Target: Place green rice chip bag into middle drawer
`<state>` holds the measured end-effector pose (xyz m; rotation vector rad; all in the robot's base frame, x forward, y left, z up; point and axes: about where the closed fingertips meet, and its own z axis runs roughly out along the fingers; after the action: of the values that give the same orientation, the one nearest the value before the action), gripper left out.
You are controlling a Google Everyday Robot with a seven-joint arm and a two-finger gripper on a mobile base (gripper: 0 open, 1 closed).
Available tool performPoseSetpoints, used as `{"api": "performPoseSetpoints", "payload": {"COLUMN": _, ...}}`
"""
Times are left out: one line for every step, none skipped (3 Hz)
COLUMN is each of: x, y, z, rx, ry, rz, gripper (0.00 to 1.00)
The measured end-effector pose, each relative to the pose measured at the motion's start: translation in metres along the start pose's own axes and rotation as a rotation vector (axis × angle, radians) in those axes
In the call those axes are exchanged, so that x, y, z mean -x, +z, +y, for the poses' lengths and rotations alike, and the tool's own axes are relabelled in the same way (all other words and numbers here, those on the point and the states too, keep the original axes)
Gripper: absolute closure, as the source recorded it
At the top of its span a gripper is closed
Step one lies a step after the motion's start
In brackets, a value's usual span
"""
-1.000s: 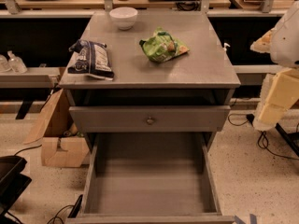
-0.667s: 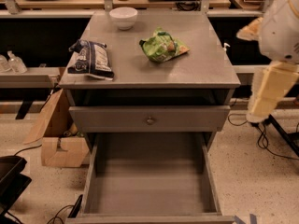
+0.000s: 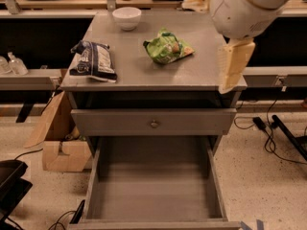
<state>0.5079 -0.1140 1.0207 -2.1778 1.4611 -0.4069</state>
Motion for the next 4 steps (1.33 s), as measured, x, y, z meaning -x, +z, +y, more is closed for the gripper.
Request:
{"api": "performPoseSetpoints", "payload": {"x": 0.02, "y": 0.012, "z": -0.024, "rx": -0.049, "ry": -0.172, "rz": 0.005, "gripper": 0.0}}
{"api": "performPoseSetpoints", "payload": {"x": 0.021, "y": 0.012, "z": -0.026, "rx": -0.055, "ry": -0.195, "rz": 0.01, "gripper": 0.0}}
{"api": "performPoseSetpoints", "payload": {"x": 0.021, "y": 0.026, "z": -0.033, "rx": -0.057, "ry": -0.205, "rz": 0.003, "gripper": 0.0}}
{"api": "performPoseSetpoints", "payload": {"x": 0.012, "y": 0.055, "z": -0.059, "rx": -0.061, "ry": -0.246, "rz": 0.002, "gripper": 0.0}}
